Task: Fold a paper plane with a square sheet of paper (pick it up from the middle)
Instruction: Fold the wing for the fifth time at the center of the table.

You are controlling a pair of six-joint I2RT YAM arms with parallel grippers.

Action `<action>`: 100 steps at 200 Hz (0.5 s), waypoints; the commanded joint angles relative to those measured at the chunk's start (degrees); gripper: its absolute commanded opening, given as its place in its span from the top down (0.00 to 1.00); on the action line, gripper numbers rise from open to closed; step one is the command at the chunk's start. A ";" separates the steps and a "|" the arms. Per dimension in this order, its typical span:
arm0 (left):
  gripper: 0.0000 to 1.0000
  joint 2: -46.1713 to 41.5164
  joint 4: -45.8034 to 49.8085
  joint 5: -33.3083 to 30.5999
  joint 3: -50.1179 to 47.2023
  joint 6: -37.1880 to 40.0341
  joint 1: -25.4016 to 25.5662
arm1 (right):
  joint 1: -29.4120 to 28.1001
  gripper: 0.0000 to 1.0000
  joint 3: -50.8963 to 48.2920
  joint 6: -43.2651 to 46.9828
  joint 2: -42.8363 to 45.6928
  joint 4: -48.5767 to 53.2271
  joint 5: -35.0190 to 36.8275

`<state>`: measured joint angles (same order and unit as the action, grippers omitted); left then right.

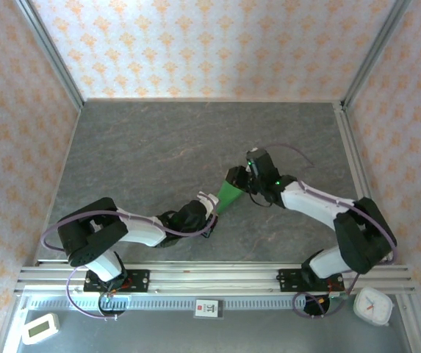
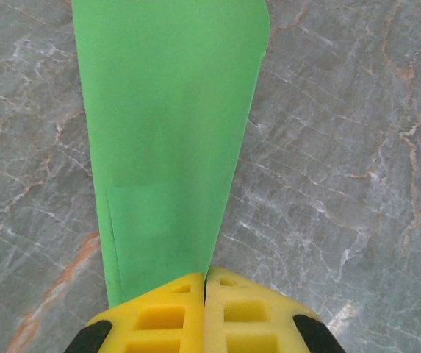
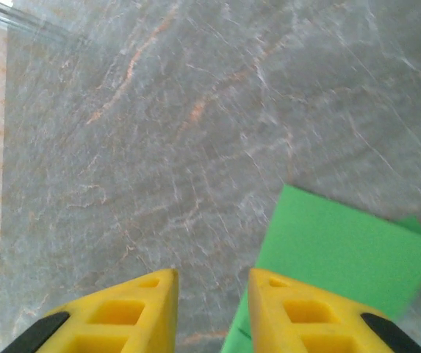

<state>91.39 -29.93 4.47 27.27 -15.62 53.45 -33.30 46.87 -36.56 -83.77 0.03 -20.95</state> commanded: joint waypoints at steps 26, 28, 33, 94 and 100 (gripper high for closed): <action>1.00 0.97 -2.58 5.22 -0.86 -2.51 -1.83 | 0.42 0.78 10.48 13.04 -11.16 10.01 -1.85; 1.00 0.98 -2.52 5.25 -0.89 -2.52 -1.87 | 0.43 0.79 10.79 13.36 -11.57 10.30 -1.95; 1.00 0.94 -2.75 5.48 -0.93 -2.73 -2.02 | 0.42 0.80 11.46 14.11 -12.56 10.81 -2.19; 1.00 1.46 -2.84 7.18 -0.88 -3.27 -3.57 | 0.86 0.94 14.11 17.26 -20.86 12.28 -3.04; 1.00 1.52 -2.84 7.32 -0.90 -3.18 -3.70 | 0.81 0.94 14.20 17.53 -21.45 12.27 -2.96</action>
<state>91.77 -31.59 10.24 26.79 -18.17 50.43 -32.93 59.37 -21.56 -103.31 10.31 -24.08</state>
